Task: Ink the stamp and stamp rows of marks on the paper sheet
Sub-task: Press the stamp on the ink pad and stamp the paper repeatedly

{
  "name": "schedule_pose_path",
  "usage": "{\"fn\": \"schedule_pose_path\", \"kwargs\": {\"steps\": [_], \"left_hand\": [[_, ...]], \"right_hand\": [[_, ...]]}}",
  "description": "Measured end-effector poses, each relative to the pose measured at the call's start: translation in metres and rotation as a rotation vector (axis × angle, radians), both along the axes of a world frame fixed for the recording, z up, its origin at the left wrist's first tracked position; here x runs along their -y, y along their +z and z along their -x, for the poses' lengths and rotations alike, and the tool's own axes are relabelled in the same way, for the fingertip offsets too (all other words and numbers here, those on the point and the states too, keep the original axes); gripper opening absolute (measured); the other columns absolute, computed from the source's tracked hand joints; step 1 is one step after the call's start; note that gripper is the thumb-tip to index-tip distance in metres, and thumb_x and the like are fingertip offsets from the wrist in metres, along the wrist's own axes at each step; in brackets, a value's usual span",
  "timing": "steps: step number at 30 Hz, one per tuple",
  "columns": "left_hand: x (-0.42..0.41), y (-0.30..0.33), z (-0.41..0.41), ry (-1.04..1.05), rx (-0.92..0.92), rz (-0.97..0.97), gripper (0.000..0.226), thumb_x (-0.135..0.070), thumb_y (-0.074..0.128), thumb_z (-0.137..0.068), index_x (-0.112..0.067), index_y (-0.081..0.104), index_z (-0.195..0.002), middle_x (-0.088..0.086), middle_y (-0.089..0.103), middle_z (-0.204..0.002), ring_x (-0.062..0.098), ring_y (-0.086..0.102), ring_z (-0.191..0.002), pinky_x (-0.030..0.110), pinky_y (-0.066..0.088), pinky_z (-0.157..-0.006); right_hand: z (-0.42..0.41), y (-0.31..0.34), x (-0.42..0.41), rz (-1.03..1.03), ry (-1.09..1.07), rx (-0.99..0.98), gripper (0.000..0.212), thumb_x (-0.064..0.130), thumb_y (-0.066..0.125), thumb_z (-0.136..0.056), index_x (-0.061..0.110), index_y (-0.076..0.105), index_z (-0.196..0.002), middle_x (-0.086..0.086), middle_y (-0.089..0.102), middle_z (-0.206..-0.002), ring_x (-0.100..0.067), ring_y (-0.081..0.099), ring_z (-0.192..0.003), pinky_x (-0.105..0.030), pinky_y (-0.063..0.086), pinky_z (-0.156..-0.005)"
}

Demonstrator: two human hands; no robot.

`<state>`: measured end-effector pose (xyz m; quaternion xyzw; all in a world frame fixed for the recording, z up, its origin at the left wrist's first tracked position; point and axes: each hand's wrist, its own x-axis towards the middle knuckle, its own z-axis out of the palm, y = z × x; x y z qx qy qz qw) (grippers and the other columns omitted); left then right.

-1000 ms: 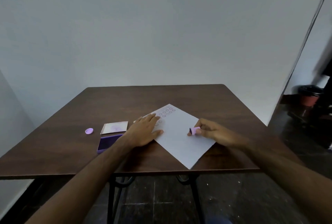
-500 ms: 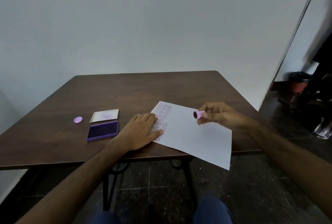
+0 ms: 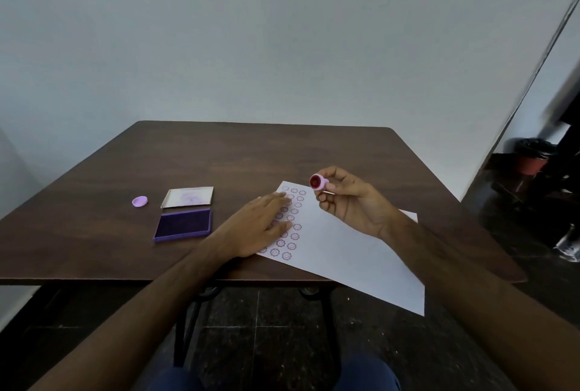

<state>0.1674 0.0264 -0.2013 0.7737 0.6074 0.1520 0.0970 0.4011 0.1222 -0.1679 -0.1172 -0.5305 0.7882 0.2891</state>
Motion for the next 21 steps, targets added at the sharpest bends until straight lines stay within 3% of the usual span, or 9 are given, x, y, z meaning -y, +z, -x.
{"fn": "schedule_pose_path", "kwargs": {"steps": [9,14,18,21], "left_hand": [[-0.005,-0.006,0.000,-0.006,-0.005,-0.034,0.056,-0.049,0.042,-0.102,-0.025,0.036,-0.152,-0.004,0.031,-0.162,0.012,0.030,-0.147,0.026,0.015,-0.115],[-0.005,-0.007,0.001,-0.007,0.000,-0.036,0.057,-0.050,0.042,-0.101,-0.025,0.037,-0.152,-0.004,0.032,-0.162,0.012,0.030,-0.146,0.025,0.015,-0.115],[-0.004,-0.005,0.000,-0.016,-0.013,-0.033,0.057,-0.049,0.041,-0.102,-0.023,0.037,-0.152,-0.002,0.034,-0.161,0.011,0.030,-0.147,0.034,0.017,-0.121],[-0.005,-0.004,0.000,-0.027,-0.035,-0.041,0.057,-0.048,0.040,-0.102,-0.021,0.038,-0.152,-0.002,0.037,-0.159,0.010,0.029,-0.147,0.040,0.016,-0.124]], "right_hand": [[0.000,-0.002,0.001,0.063,0.008,-0.013,0.028,0.016,0.076,-0.081,0.009,0.064,-0.105,-0.009,0.065,-0.095,-0.016,0.060,-0.077,-0.025,0.055,-0.072],[0.002,-0.002,0.000,0.046,-0.005,0.009,0.019,0.018,0.069,-0.087,0.011,0.064,-0.104,-0.008,0.066,-0.094,-0.014,0.060,-0.075,-0.024,0.055,-0.068],[0.003,0.000,-0.005,-0.045,-0.051,0.131,0.013,0.013,0.063,-0.092,0.009,0.063,-0.104,-0.009,0.067,-0.093,-0.014,0.061,-0.075,-0.022,0.056,-0.068],[0.002,0.008,-0.009,-0.261,-0.060,0.353,0.019,0.007,0.067,-0.090,0.003,0.067,-0.108,-0.010,0.070,-0.095,-0.017,0.066,-0.082,-0.023,0.058,-0.074]]}}
